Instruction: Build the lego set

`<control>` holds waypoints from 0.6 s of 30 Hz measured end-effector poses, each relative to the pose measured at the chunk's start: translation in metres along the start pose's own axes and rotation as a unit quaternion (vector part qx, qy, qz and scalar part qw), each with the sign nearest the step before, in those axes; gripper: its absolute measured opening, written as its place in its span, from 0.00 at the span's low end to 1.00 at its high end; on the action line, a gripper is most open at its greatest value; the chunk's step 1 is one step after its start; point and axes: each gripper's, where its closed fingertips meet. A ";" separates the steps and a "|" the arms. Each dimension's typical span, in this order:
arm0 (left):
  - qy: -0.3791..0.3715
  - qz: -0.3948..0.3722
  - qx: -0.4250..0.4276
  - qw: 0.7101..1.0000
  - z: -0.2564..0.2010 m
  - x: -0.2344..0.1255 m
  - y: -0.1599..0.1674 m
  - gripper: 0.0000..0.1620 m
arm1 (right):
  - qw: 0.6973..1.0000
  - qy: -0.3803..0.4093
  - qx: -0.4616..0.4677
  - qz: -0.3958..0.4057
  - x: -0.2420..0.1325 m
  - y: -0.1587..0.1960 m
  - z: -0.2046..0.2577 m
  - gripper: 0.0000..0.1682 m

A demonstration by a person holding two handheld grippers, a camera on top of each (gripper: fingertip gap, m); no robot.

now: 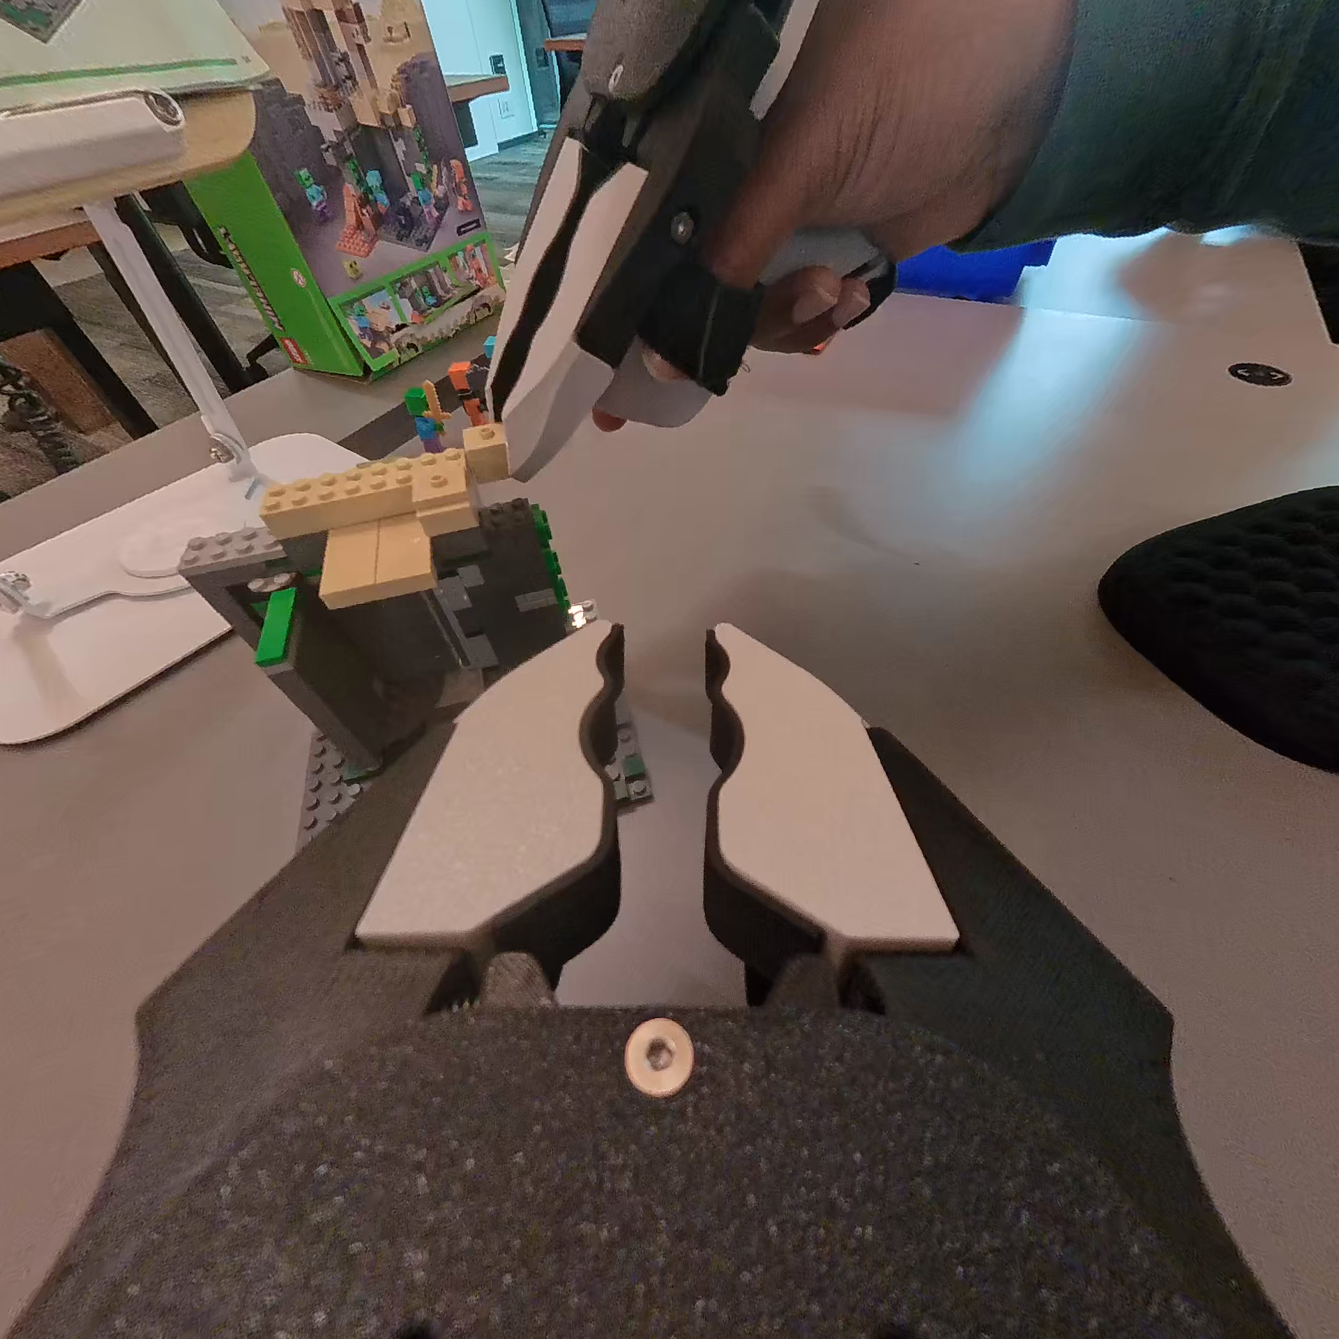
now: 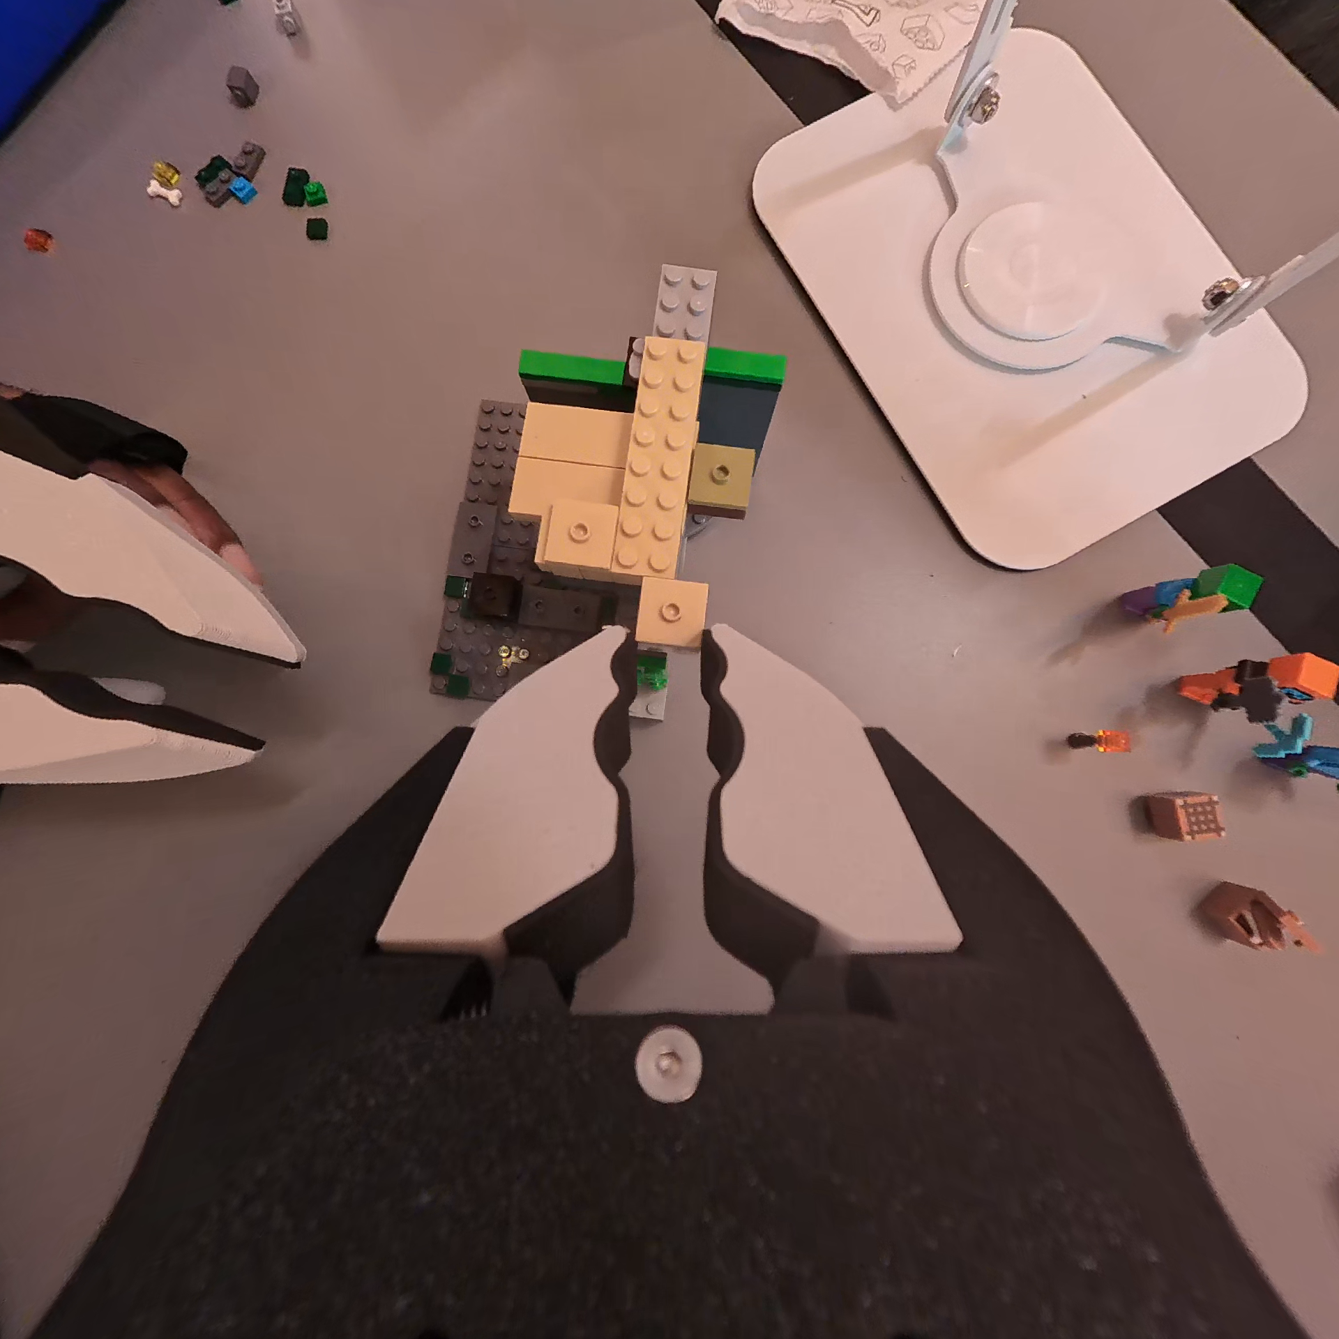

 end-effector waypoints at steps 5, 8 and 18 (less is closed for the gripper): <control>0.001 0.002 0.003 1.000 -0.001 0.000 0.000 0.13 | 1.000 0.006 -0.001 0.004 0.002 0.000 0.000 0.10; 0.002 0.004 0.007 1.000 -0.002 0.000 0.000 0.13 | 1.000 0.008 -0.001 0.007 0.004 0.001 0.000 0.10; 0.008 0.008 0.013 1.000 -0.006 0.000 0.000 0.12 | 1.000 0.009 -0.001 0.015 0.008 0.004 0.003 0.10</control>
Point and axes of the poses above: each gripper's, where its closed fingertips meet, x out along the fingers, y out of its underside, z = x × y across the jaws, and after that the axes turned 6 degrees about z, right-handed
